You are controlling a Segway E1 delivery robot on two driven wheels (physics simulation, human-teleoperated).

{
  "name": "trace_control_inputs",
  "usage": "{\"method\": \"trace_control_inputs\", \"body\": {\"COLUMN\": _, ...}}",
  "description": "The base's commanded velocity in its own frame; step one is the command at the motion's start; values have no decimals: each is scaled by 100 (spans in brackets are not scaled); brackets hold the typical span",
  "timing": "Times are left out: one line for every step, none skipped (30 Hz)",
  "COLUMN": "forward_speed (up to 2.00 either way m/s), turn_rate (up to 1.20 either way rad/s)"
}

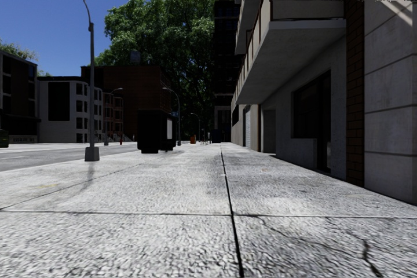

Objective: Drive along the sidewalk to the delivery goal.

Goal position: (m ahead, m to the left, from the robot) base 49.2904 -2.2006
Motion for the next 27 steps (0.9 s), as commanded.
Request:
{"method": "trace_control_inputs", "body": {"forward_speed": 200, "turn_rate": -8}}
{"method": "trace_control_inputs", "body": {"forward_speed": 200, "turn_rate": -8}}
{"method": "trace_control_inputs", "body": {"forward_speed": 200, "turn_rate": -15}}
{"method": "trace_control_inputs", "body": {"forward_speed": 200, "turn_rate": -17}}
{"method": "trace_control_inputs", "body": {"forward_speed": 200, "turn_rate": -17}}
{"method": "trace_control_inputs", "body": {"forward_speed": 200, "turn_rate": -18}}
{"method": "trace_control_inputs", "body": {"forward_speed": 200, "turn_rate": -18}}
{"method": "trace_control_inputs", "body": {"forward_speed": 200, "turn_rate": -18}}
{"method": "trace_control_inputs", "body": {"forward_speed": 200, "turn_rate": -18}}
{"method": "trace_control_inputs", "body": {"forward_speed": 200, "turn_rate": -18}}
{"method": "trace_control_inputs", "body": {"forward_speed": 200, "turn_rate": -18}}
{"method": "trace_control_inputs", "body": {"forward_speed": 200, "turn_rate": -18}}
{"method": "trace_control_inputs", "body": {"forward_speed": 200, "turn_rate": -18}}
{"method": "trace_control_inputs", "body": {"forward_speed": 200, "turn_rate": -18}}
{"method": "trace_control_inputs", "body": {"forward_speed": 200, "turn_rate": -18}}
{"method": "trace_control_inputs", "body": {"forward_speed": 200, "turn_rate": -18}}
{"method": "trace_control_inputs", "body": {"forward_speed": 200, "turn_rate": -18}}
{"method": "trace_control_inputs", "body": {"forward_speed": 200, "turn_rate": -18}}
{"method": "trace_control_inputs", "body": {"forward_speed": 200, "turn_rate": -18}}
{"method": "trace_control_inputs", "body": {"forward_speed": 200, "turn_rate": -18}}
{"method": "trace_control_inputs", "body": {"forward_speed": 200, "turn_rate": -18}}
{"method": "trace_control_inputs", "body": {"forward_speed": 200, "turn_rate": -18}}
{"method": "trace_control_inputs", "body": {"forward_speed": 200, "turn_rate": -18}}
{"method": "trace_control_inputs", "body": {"forward_speed": 200, "turn_rate": -18}}
{"method": "trace_control_inputs", "body": {"forward_speed": 200, "turn_rate": -18}}
{"method": "trace_control_inputs", "body": {"forward_speed": 200, "turn_rate": -18}}
{"method": "trace_control_inputs", "body": {"forward_speed": 200, "turn_rate": -18}}
